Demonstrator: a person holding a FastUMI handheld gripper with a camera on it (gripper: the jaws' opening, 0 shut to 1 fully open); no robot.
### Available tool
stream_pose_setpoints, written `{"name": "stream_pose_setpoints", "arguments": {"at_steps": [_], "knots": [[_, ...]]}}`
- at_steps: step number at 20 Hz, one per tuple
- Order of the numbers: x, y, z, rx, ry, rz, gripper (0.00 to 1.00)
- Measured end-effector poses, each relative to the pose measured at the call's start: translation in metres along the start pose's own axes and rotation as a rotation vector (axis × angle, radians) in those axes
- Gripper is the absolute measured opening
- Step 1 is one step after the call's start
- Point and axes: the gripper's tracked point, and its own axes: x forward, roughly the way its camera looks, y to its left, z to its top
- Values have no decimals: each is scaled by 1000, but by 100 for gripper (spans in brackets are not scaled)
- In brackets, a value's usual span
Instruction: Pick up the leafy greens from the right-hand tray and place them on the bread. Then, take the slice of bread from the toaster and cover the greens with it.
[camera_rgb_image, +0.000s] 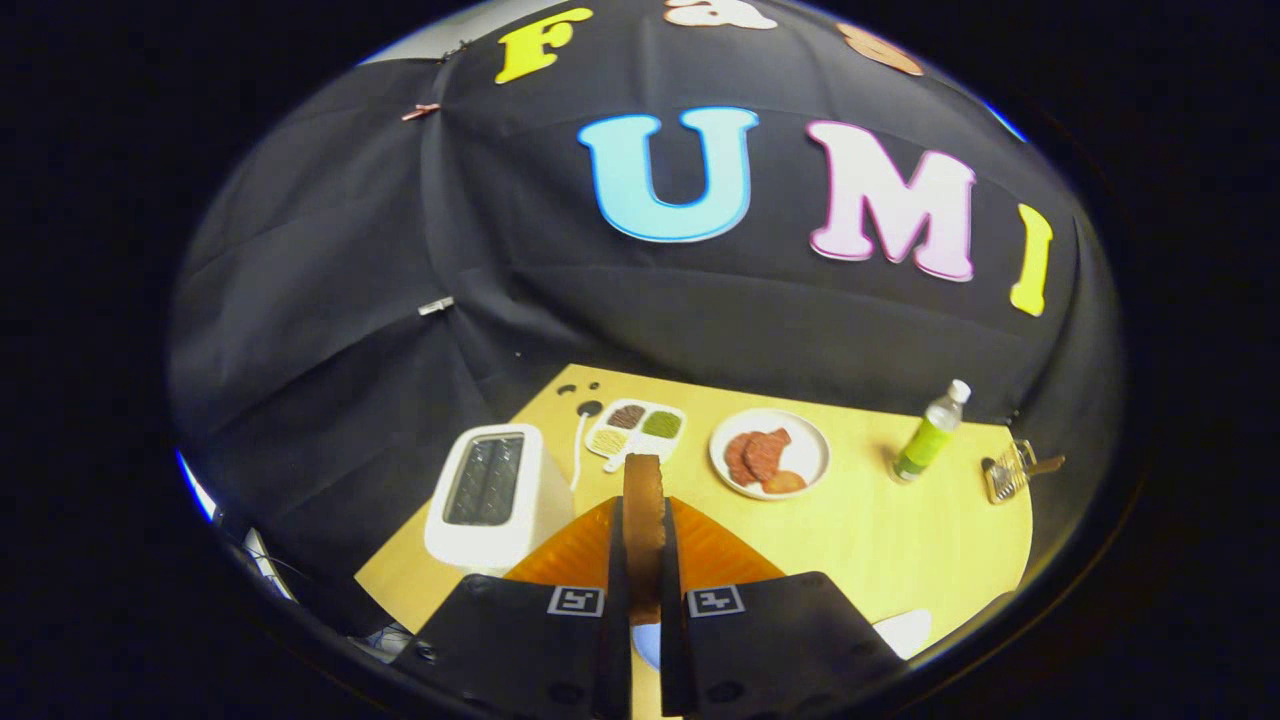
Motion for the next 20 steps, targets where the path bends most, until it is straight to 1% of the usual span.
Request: {"name": "stream_pose_setpoints", "arguments": {"at_steps": [3,7,10,12,15,18,20], "knots": [[-3,-28,-37,52,39,-51,16],[0,-45,-70,89,49,-87,15],[9,-41,-93,140,48,-101,15],[24,-35,-105,180,56,-103,15],[40,-32,-121,207,70,-118,16],[53,-40,-132,255,63,-137,15],[59,-53,-144,288,75,-166,16]]}}
